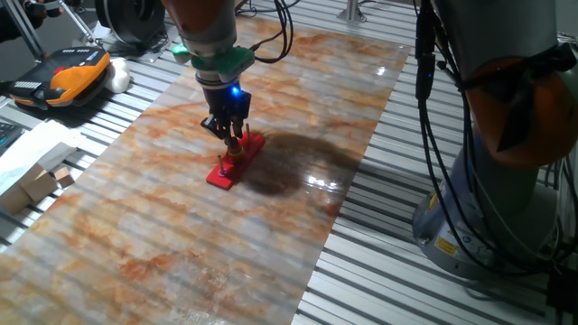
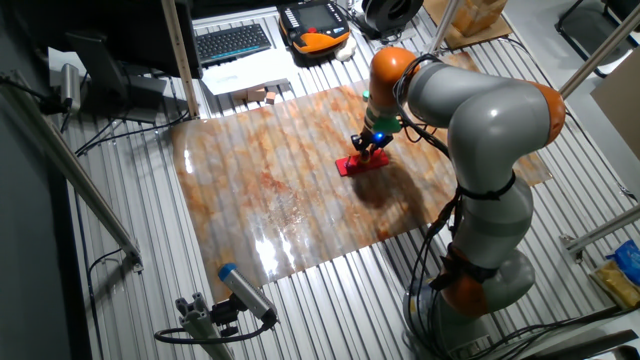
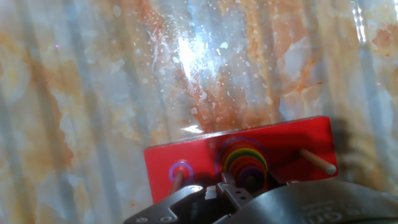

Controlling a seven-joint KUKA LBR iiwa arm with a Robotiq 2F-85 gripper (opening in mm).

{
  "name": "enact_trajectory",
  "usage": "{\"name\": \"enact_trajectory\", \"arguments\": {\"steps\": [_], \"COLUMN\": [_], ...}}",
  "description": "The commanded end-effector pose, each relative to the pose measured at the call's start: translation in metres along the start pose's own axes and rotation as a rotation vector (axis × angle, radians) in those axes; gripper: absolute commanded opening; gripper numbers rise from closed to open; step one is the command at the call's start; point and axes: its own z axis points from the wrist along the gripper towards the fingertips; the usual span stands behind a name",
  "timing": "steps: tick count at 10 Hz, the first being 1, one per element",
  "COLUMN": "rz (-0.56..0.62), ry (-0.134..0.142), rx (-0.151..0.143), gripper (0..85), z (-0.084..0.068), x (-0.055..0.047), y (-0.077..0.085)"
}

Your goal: Take out one Hanoi block and throw it aside

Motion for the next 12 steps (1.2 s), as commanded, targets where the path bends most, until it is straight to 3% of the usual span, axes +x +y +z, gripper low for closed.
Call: {"name": "enact_trajectory", "arguments": {"steps": [1, 7, 8, 12], "rz": [-0.001, -0.020, -0.023, -0.039], "ry": [0.000, 0.002, 0.002, 0.009], "rx": [-0.001, -0.005, -0.004, -0.011], "gripper": [34.0, 34.0, 17.0, 17.0], "z": [0.0000, 0.0000, 0.0000, -0.0005], "x": [-0.0001, -0.0003, -0.0003, -0.0002], "y": [-0.0001, -0.0001, -0.0001, -0.0002]}}
